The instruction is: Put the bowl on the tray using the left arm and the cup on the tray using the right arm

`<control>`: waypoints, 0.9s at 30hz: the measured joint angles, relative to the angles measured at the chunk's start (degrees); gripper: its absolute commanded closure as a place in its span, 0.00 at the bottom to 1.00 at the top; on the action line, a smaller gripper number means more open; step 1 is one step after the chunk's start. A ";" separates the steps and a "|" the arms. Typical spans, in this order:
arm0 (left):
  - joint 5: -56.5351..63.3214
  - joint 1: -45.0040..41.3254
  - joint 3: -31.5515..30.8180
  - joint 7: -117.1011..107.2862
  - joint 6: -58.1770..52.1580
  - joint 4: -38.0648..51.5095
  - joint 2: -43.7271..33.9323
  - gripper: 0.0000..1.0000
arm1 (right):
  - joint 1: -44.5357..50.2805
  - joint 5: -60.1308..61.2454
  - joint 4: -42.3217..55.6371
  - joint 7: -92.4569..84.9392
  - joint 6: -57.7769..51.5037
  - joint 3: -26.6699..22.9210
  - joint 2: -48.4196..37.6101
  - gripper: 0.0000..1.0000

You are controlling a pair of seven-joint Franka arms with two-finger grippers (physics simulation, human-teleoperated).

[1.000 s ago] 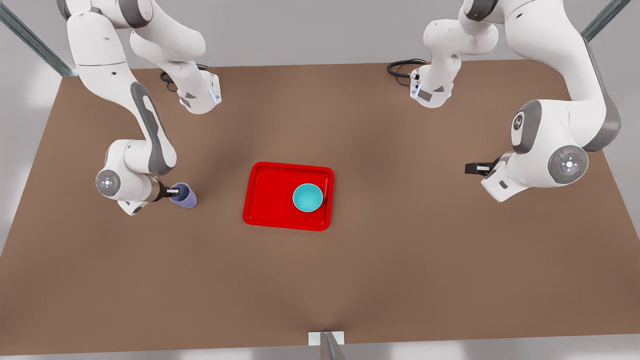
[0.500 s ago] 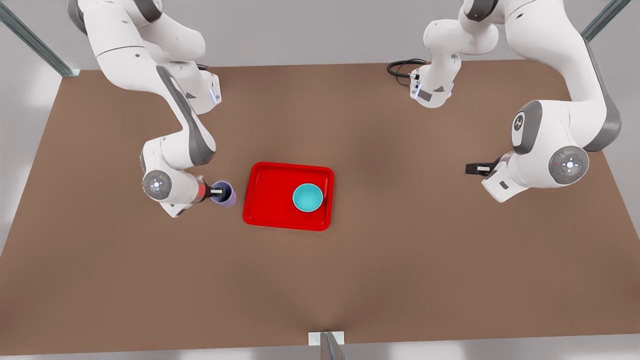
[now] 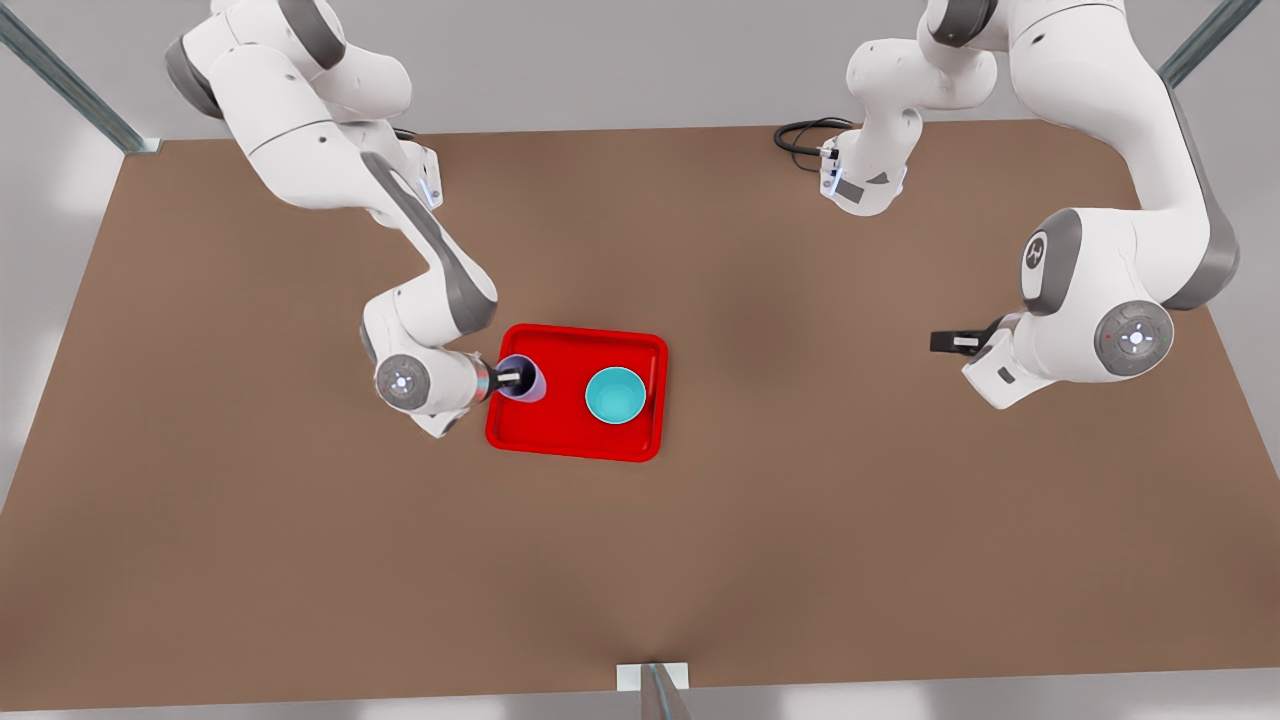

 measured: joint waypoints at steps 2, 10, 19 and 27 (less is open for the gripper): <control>0.03 0.20 0.00 0.00 0.00 0.00 0.00 0.00 | 0.07 -0.10 0.08 0.00 -0.01 0.00 0.67 0.79; 0.00 0.27 0.02 0.00 0.26 0.02 0.44 0.00 | 3.15 -2.50 1.31 -0.09 0.95 0.00 2.97 0.79; -0.01 0.29 0.03 0.00 0.26 0.26 0.70 0.00 | 3.41 -4.41 1.40 0.09 1.09 0.01 3.70 0.27; -0.01 0.27 0.09 0.05 0.35 0.34 1.05 0.00 | 0.51 -4.40 11.61 0.18 -3.10 -1.52 2.02 0.00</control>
